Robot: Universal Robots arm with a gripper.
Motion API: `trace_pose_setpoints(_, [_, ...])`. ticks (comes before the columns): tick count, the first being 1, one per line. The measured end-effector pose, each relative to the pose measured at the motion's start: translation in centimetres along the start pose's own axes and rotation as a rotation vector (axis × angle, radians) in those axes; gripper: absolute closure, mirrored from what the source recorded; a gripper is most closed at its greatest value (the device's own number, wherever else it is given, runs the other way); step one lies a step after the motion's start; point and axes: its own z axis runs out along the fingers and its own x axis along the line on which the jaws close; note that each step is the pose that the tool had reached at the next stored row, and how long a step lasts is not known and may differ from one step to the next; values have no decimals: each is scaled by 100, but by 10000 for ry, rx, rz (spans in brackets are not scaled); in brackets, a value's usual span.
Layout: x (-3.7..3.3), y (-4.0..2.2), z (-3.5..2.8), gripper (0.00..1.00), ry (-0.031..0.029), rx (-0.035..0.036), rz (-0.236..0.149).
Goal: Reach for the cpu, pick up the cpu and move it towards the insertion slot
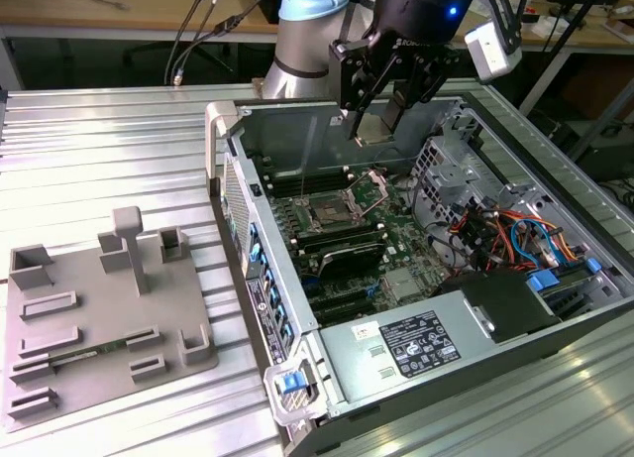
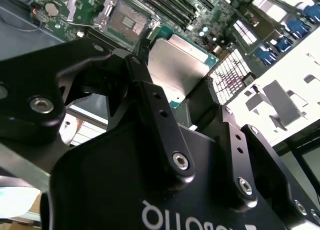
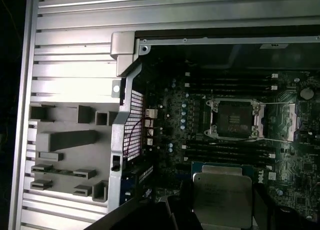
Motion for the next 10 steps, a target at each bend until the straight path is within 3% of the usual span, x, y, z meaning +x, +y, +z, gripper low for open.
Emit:
trace_pose_setpoints(1, [-34,10,6,45,1,1,3])
trace_pose_setpoints(4, [-42,25,12,45,0,-1,5])
trace_pose_setpoints(10, [-63,138,28,45,0,-1,6])
